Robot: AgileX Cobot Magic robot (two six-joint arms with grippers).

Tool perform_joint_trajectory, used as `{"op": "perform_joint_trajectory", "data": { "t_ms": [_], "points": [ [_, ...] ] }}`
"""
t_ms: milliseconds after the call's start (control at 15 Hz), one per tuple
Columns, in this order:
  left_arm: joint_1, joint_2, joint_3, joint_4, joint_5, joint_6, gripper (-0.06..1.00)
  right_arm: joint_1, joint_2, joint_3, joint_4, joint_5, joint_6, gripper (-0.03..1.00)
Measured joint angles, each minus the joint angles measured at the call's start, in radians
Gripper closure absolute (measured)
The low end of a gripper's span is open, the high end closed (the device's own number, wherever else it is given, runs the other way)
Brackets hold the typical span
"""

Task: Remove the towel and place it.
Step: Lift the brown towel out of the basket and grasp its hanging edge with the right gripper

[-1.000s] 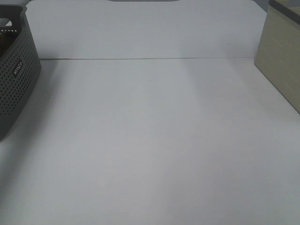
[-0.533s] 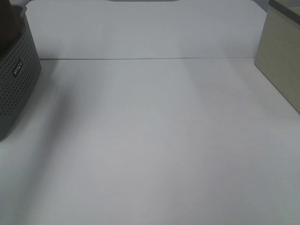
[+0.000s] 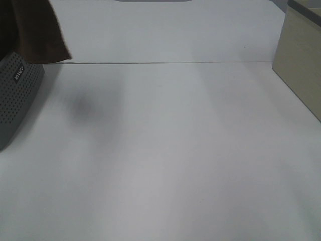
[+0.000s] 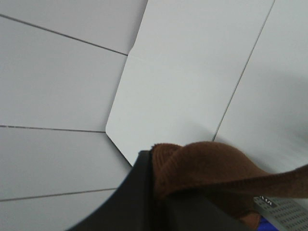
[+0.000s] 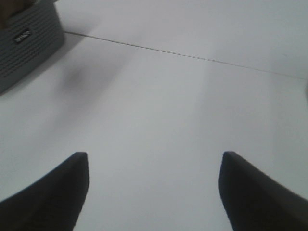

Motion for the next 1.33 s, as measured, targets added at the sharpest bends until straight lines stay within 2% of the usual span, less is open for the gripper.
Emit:
{"op": "perform_joint_trajectory", "data": {
  "t_ms": [67, 133, 200, 267, 333, 400, 467, 600, 733, 800, 1067, 1333],
  "points": [
    [-0.042, -0.002, 0.0, 0.017, 0.0, 0.0, 0.94, 0.0, 0.103, 0.0, 0.139, -0.031, -0.199, 0.24],
    [-0.106, -0.002, 0.0, 0.031, 0.0, 0.0, 0.94, 0.0, 0.305, -0.001, 0.469, -0.03, -0.602, 0.24],
    [-0.142, -0.002, 0.0, 0.033, -0.002, 0.0, 0.94, 0.0, 0.347, -0.004, 0.531, -0.02, -0.693, 0.24],
    [-0.173, -0.002, 0.0, 0.033, -0.012, -0.003, 0.94, 0.0, 0.453, -0.021, 0.653, 0.017, -0.84, 0.24],
    [-0.205, -0.002, 0.0, 0.033, -0.022, -0.005, 0.94, 0.0, 0.556, -0.053, 0.755, 0.073, -0.975, 0.24],
    [-0.229, -0.002, 0.0, 0.033, -0.023, -0.012, 0.94, 0.0, 0.643, -0.091, 0.815, 0.138, -1.06, 0.24],
    [-0.251, -0.002, 0.0, 0.034, -0.023, -0.023, 0.94, 0.0, 0.724, -0.135, 0.847, 0.205, -1.111, 0.24],
    [-0.285, -0.002, 0.0, 0.037, -0.023, -0.041, 0.94, 0.0, 0.853, -0.22, 0.867, 0.345, -1.135, 0.24],
    [-0.31, -0.002, 0.0, 0.039, -0.023, -0.045, 0.94, 0.009, 0.912, -0.255, 0.877, 0.395, -1.136, 0.23],
    [-0.324, -0.002, 0.0, 0.039, -0.023, -0.045, 0.94, 0.032, 0.942, -0.271, 0.886, 0.394, -1.146, 0.21],
    [-0.35, -0.002, 0.0, 0.035, -0.024, -0.057, 0.94, 0.222, 1.076, -0.372, 0.911, 0.324, -1.158, 0.19],
    [-0.35, -0.002, 0.0, 0.025, -0.024, -0.067, 0.94, 0.256, 1.208, -0.491, 0.92, 0.281, -1.156, 0.19]
  ]
}}
